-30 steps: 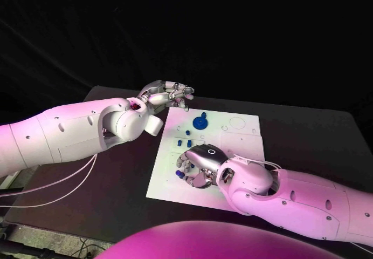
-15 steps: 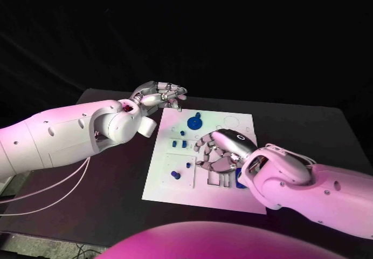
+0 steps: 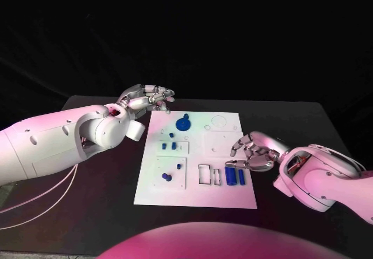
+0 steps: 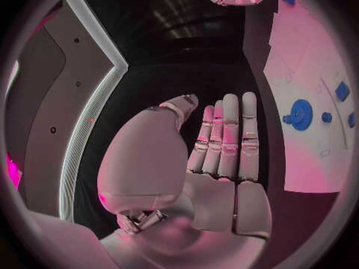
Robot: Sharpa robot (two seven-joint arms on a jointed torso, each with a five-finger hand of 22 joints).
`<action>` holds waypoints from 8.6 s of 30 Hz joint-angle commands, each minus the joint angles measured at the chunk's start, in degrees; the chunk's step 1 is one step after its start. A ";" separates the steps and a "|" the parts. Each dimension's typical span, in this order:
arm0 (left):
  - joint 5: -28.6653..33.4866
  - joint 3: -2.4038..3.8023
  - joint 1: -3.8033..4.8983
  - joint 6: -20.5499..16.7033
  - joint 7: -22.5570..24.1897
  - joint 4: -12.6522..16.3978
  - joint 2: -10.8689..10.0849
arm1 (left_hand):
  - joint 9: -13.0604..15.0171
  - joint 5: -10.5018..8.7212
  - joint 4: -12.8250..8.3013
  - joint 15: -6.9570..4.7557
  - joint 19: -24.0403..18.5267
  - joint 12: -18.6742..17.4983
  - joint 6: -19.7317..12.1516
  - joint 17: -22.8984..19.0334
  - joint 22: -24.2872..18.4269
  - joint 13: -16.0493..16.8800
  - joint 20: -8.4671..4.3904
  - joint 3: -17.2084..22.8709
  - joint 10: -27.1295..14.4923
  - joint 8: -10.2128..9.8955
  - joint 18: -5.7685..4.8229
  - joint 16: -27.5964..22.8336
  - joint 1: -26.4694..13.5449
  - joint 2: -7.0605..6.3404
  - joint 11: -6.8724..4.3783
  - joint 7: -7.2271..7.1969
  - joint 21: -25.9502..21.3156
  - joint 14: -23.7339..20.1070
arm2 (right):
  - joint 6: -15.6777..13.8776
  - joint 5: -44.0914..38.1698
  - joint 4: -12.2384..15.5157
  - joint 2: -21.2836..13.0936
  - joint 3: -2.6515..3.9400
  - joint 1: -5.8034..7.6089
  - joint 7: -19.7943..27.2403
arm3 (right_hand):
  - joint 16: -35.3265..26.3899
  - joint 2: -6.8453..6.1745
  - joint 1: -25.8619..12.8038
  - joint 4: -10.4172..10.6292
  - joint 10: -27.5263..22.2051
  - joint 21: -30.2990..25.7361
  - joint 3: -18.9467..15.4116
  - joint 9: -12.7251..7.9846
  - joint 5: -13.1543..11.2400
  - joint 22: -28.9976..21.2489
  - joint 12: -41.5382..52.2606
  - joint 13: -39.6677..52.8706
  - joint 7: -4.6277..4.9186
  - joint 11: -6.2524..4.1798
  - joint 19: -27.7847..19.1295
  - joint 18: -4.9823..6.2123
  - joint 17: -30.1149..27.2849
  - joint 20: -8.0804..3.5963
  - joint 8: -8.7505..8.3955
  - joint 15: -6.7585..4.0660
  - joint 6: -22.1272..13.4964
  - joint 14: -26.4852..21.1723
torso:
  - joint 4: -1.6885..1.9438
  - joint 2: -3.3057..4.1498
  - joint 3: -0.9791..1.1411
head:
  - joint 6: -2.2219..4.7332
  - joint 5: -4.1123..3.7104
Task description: Assemble the parts on the task board
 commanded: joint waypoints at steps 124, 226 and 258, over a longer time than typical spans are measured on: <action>0.26 -0.09 -0.12 1.20 0.15 0.45 -0.27 | -0.01 0.13 0.46 0.07 0.34 -0.33 -0.64 0.03 0.16 -0.18 -0.06 -0.37 -0.02 0.52 0.45 -0.27 -0.17 0.35 0.22 0.00 -0.53 -0.24 | -1.38 -2.76 -5.47 14.59 -0.15 -5.81 -14.62 | 0.81 3.58 -14.01 2.38 9.47 3.95 3.06 1.64 0.09 14.70 11.64 12.59 -4.01 -3.54 5.43 -1.39 13.46 -2.80 2.23 -3.13 11.25 5.64 | -0.36 -0.46 -0.36 | 0.00 0.80; 0.26 -0.34 -0.41 1.21 0.35 0.39 -0.81 | -0.06 0.21 0.47 0.06 0.39 -0.35 -0.80 0.07 0.22 -0.24 -0.05 -0.40 -0.05 0.66 0.46 -0.30 0.00 0.43 0.21 0.00 -0.69 -0.27 | -2.42 -7.07 -1.03 -1.71 -0.40 -4.41 -10.04 | 0.35 6.23 6.72 2.23 6.63 0.58 -11.02 3.24 5.87 13.67 5.43 9.83 -2.21 -2.07 3.86 -0.64 12.59 -1.93 -1.75 -1.94 6.09 5.41 | -1.13 -0.96 -0.28 | 0.00 -0.71; 0.28 -0.35 -0.65 1.42 0.44 0.64 -1.25 | -0.06 0.21 0.47 0.06 0.40 -0.34 -0.82 0.07 0.24 -0.26 -0.05 -0.40 -0.05 0.69 0.46 -0.31 0.04 0.45 0.21 0.00 -0.72 -0.28 | 1.88 -13.98 -5.57 3.74 -0.49 -8.41 -14.71 | 0.95 5.85 7.50 1.92 7.03 1.14 -13.06 2.60 3.27 13.86 5.97 10.07 -2.52 -2.26 4.15 -0.76 14.08 -1.69 -1.88 -1.98 7.68 5.76 | -0.98 -0.92 -0.37 | 0.00 -0.07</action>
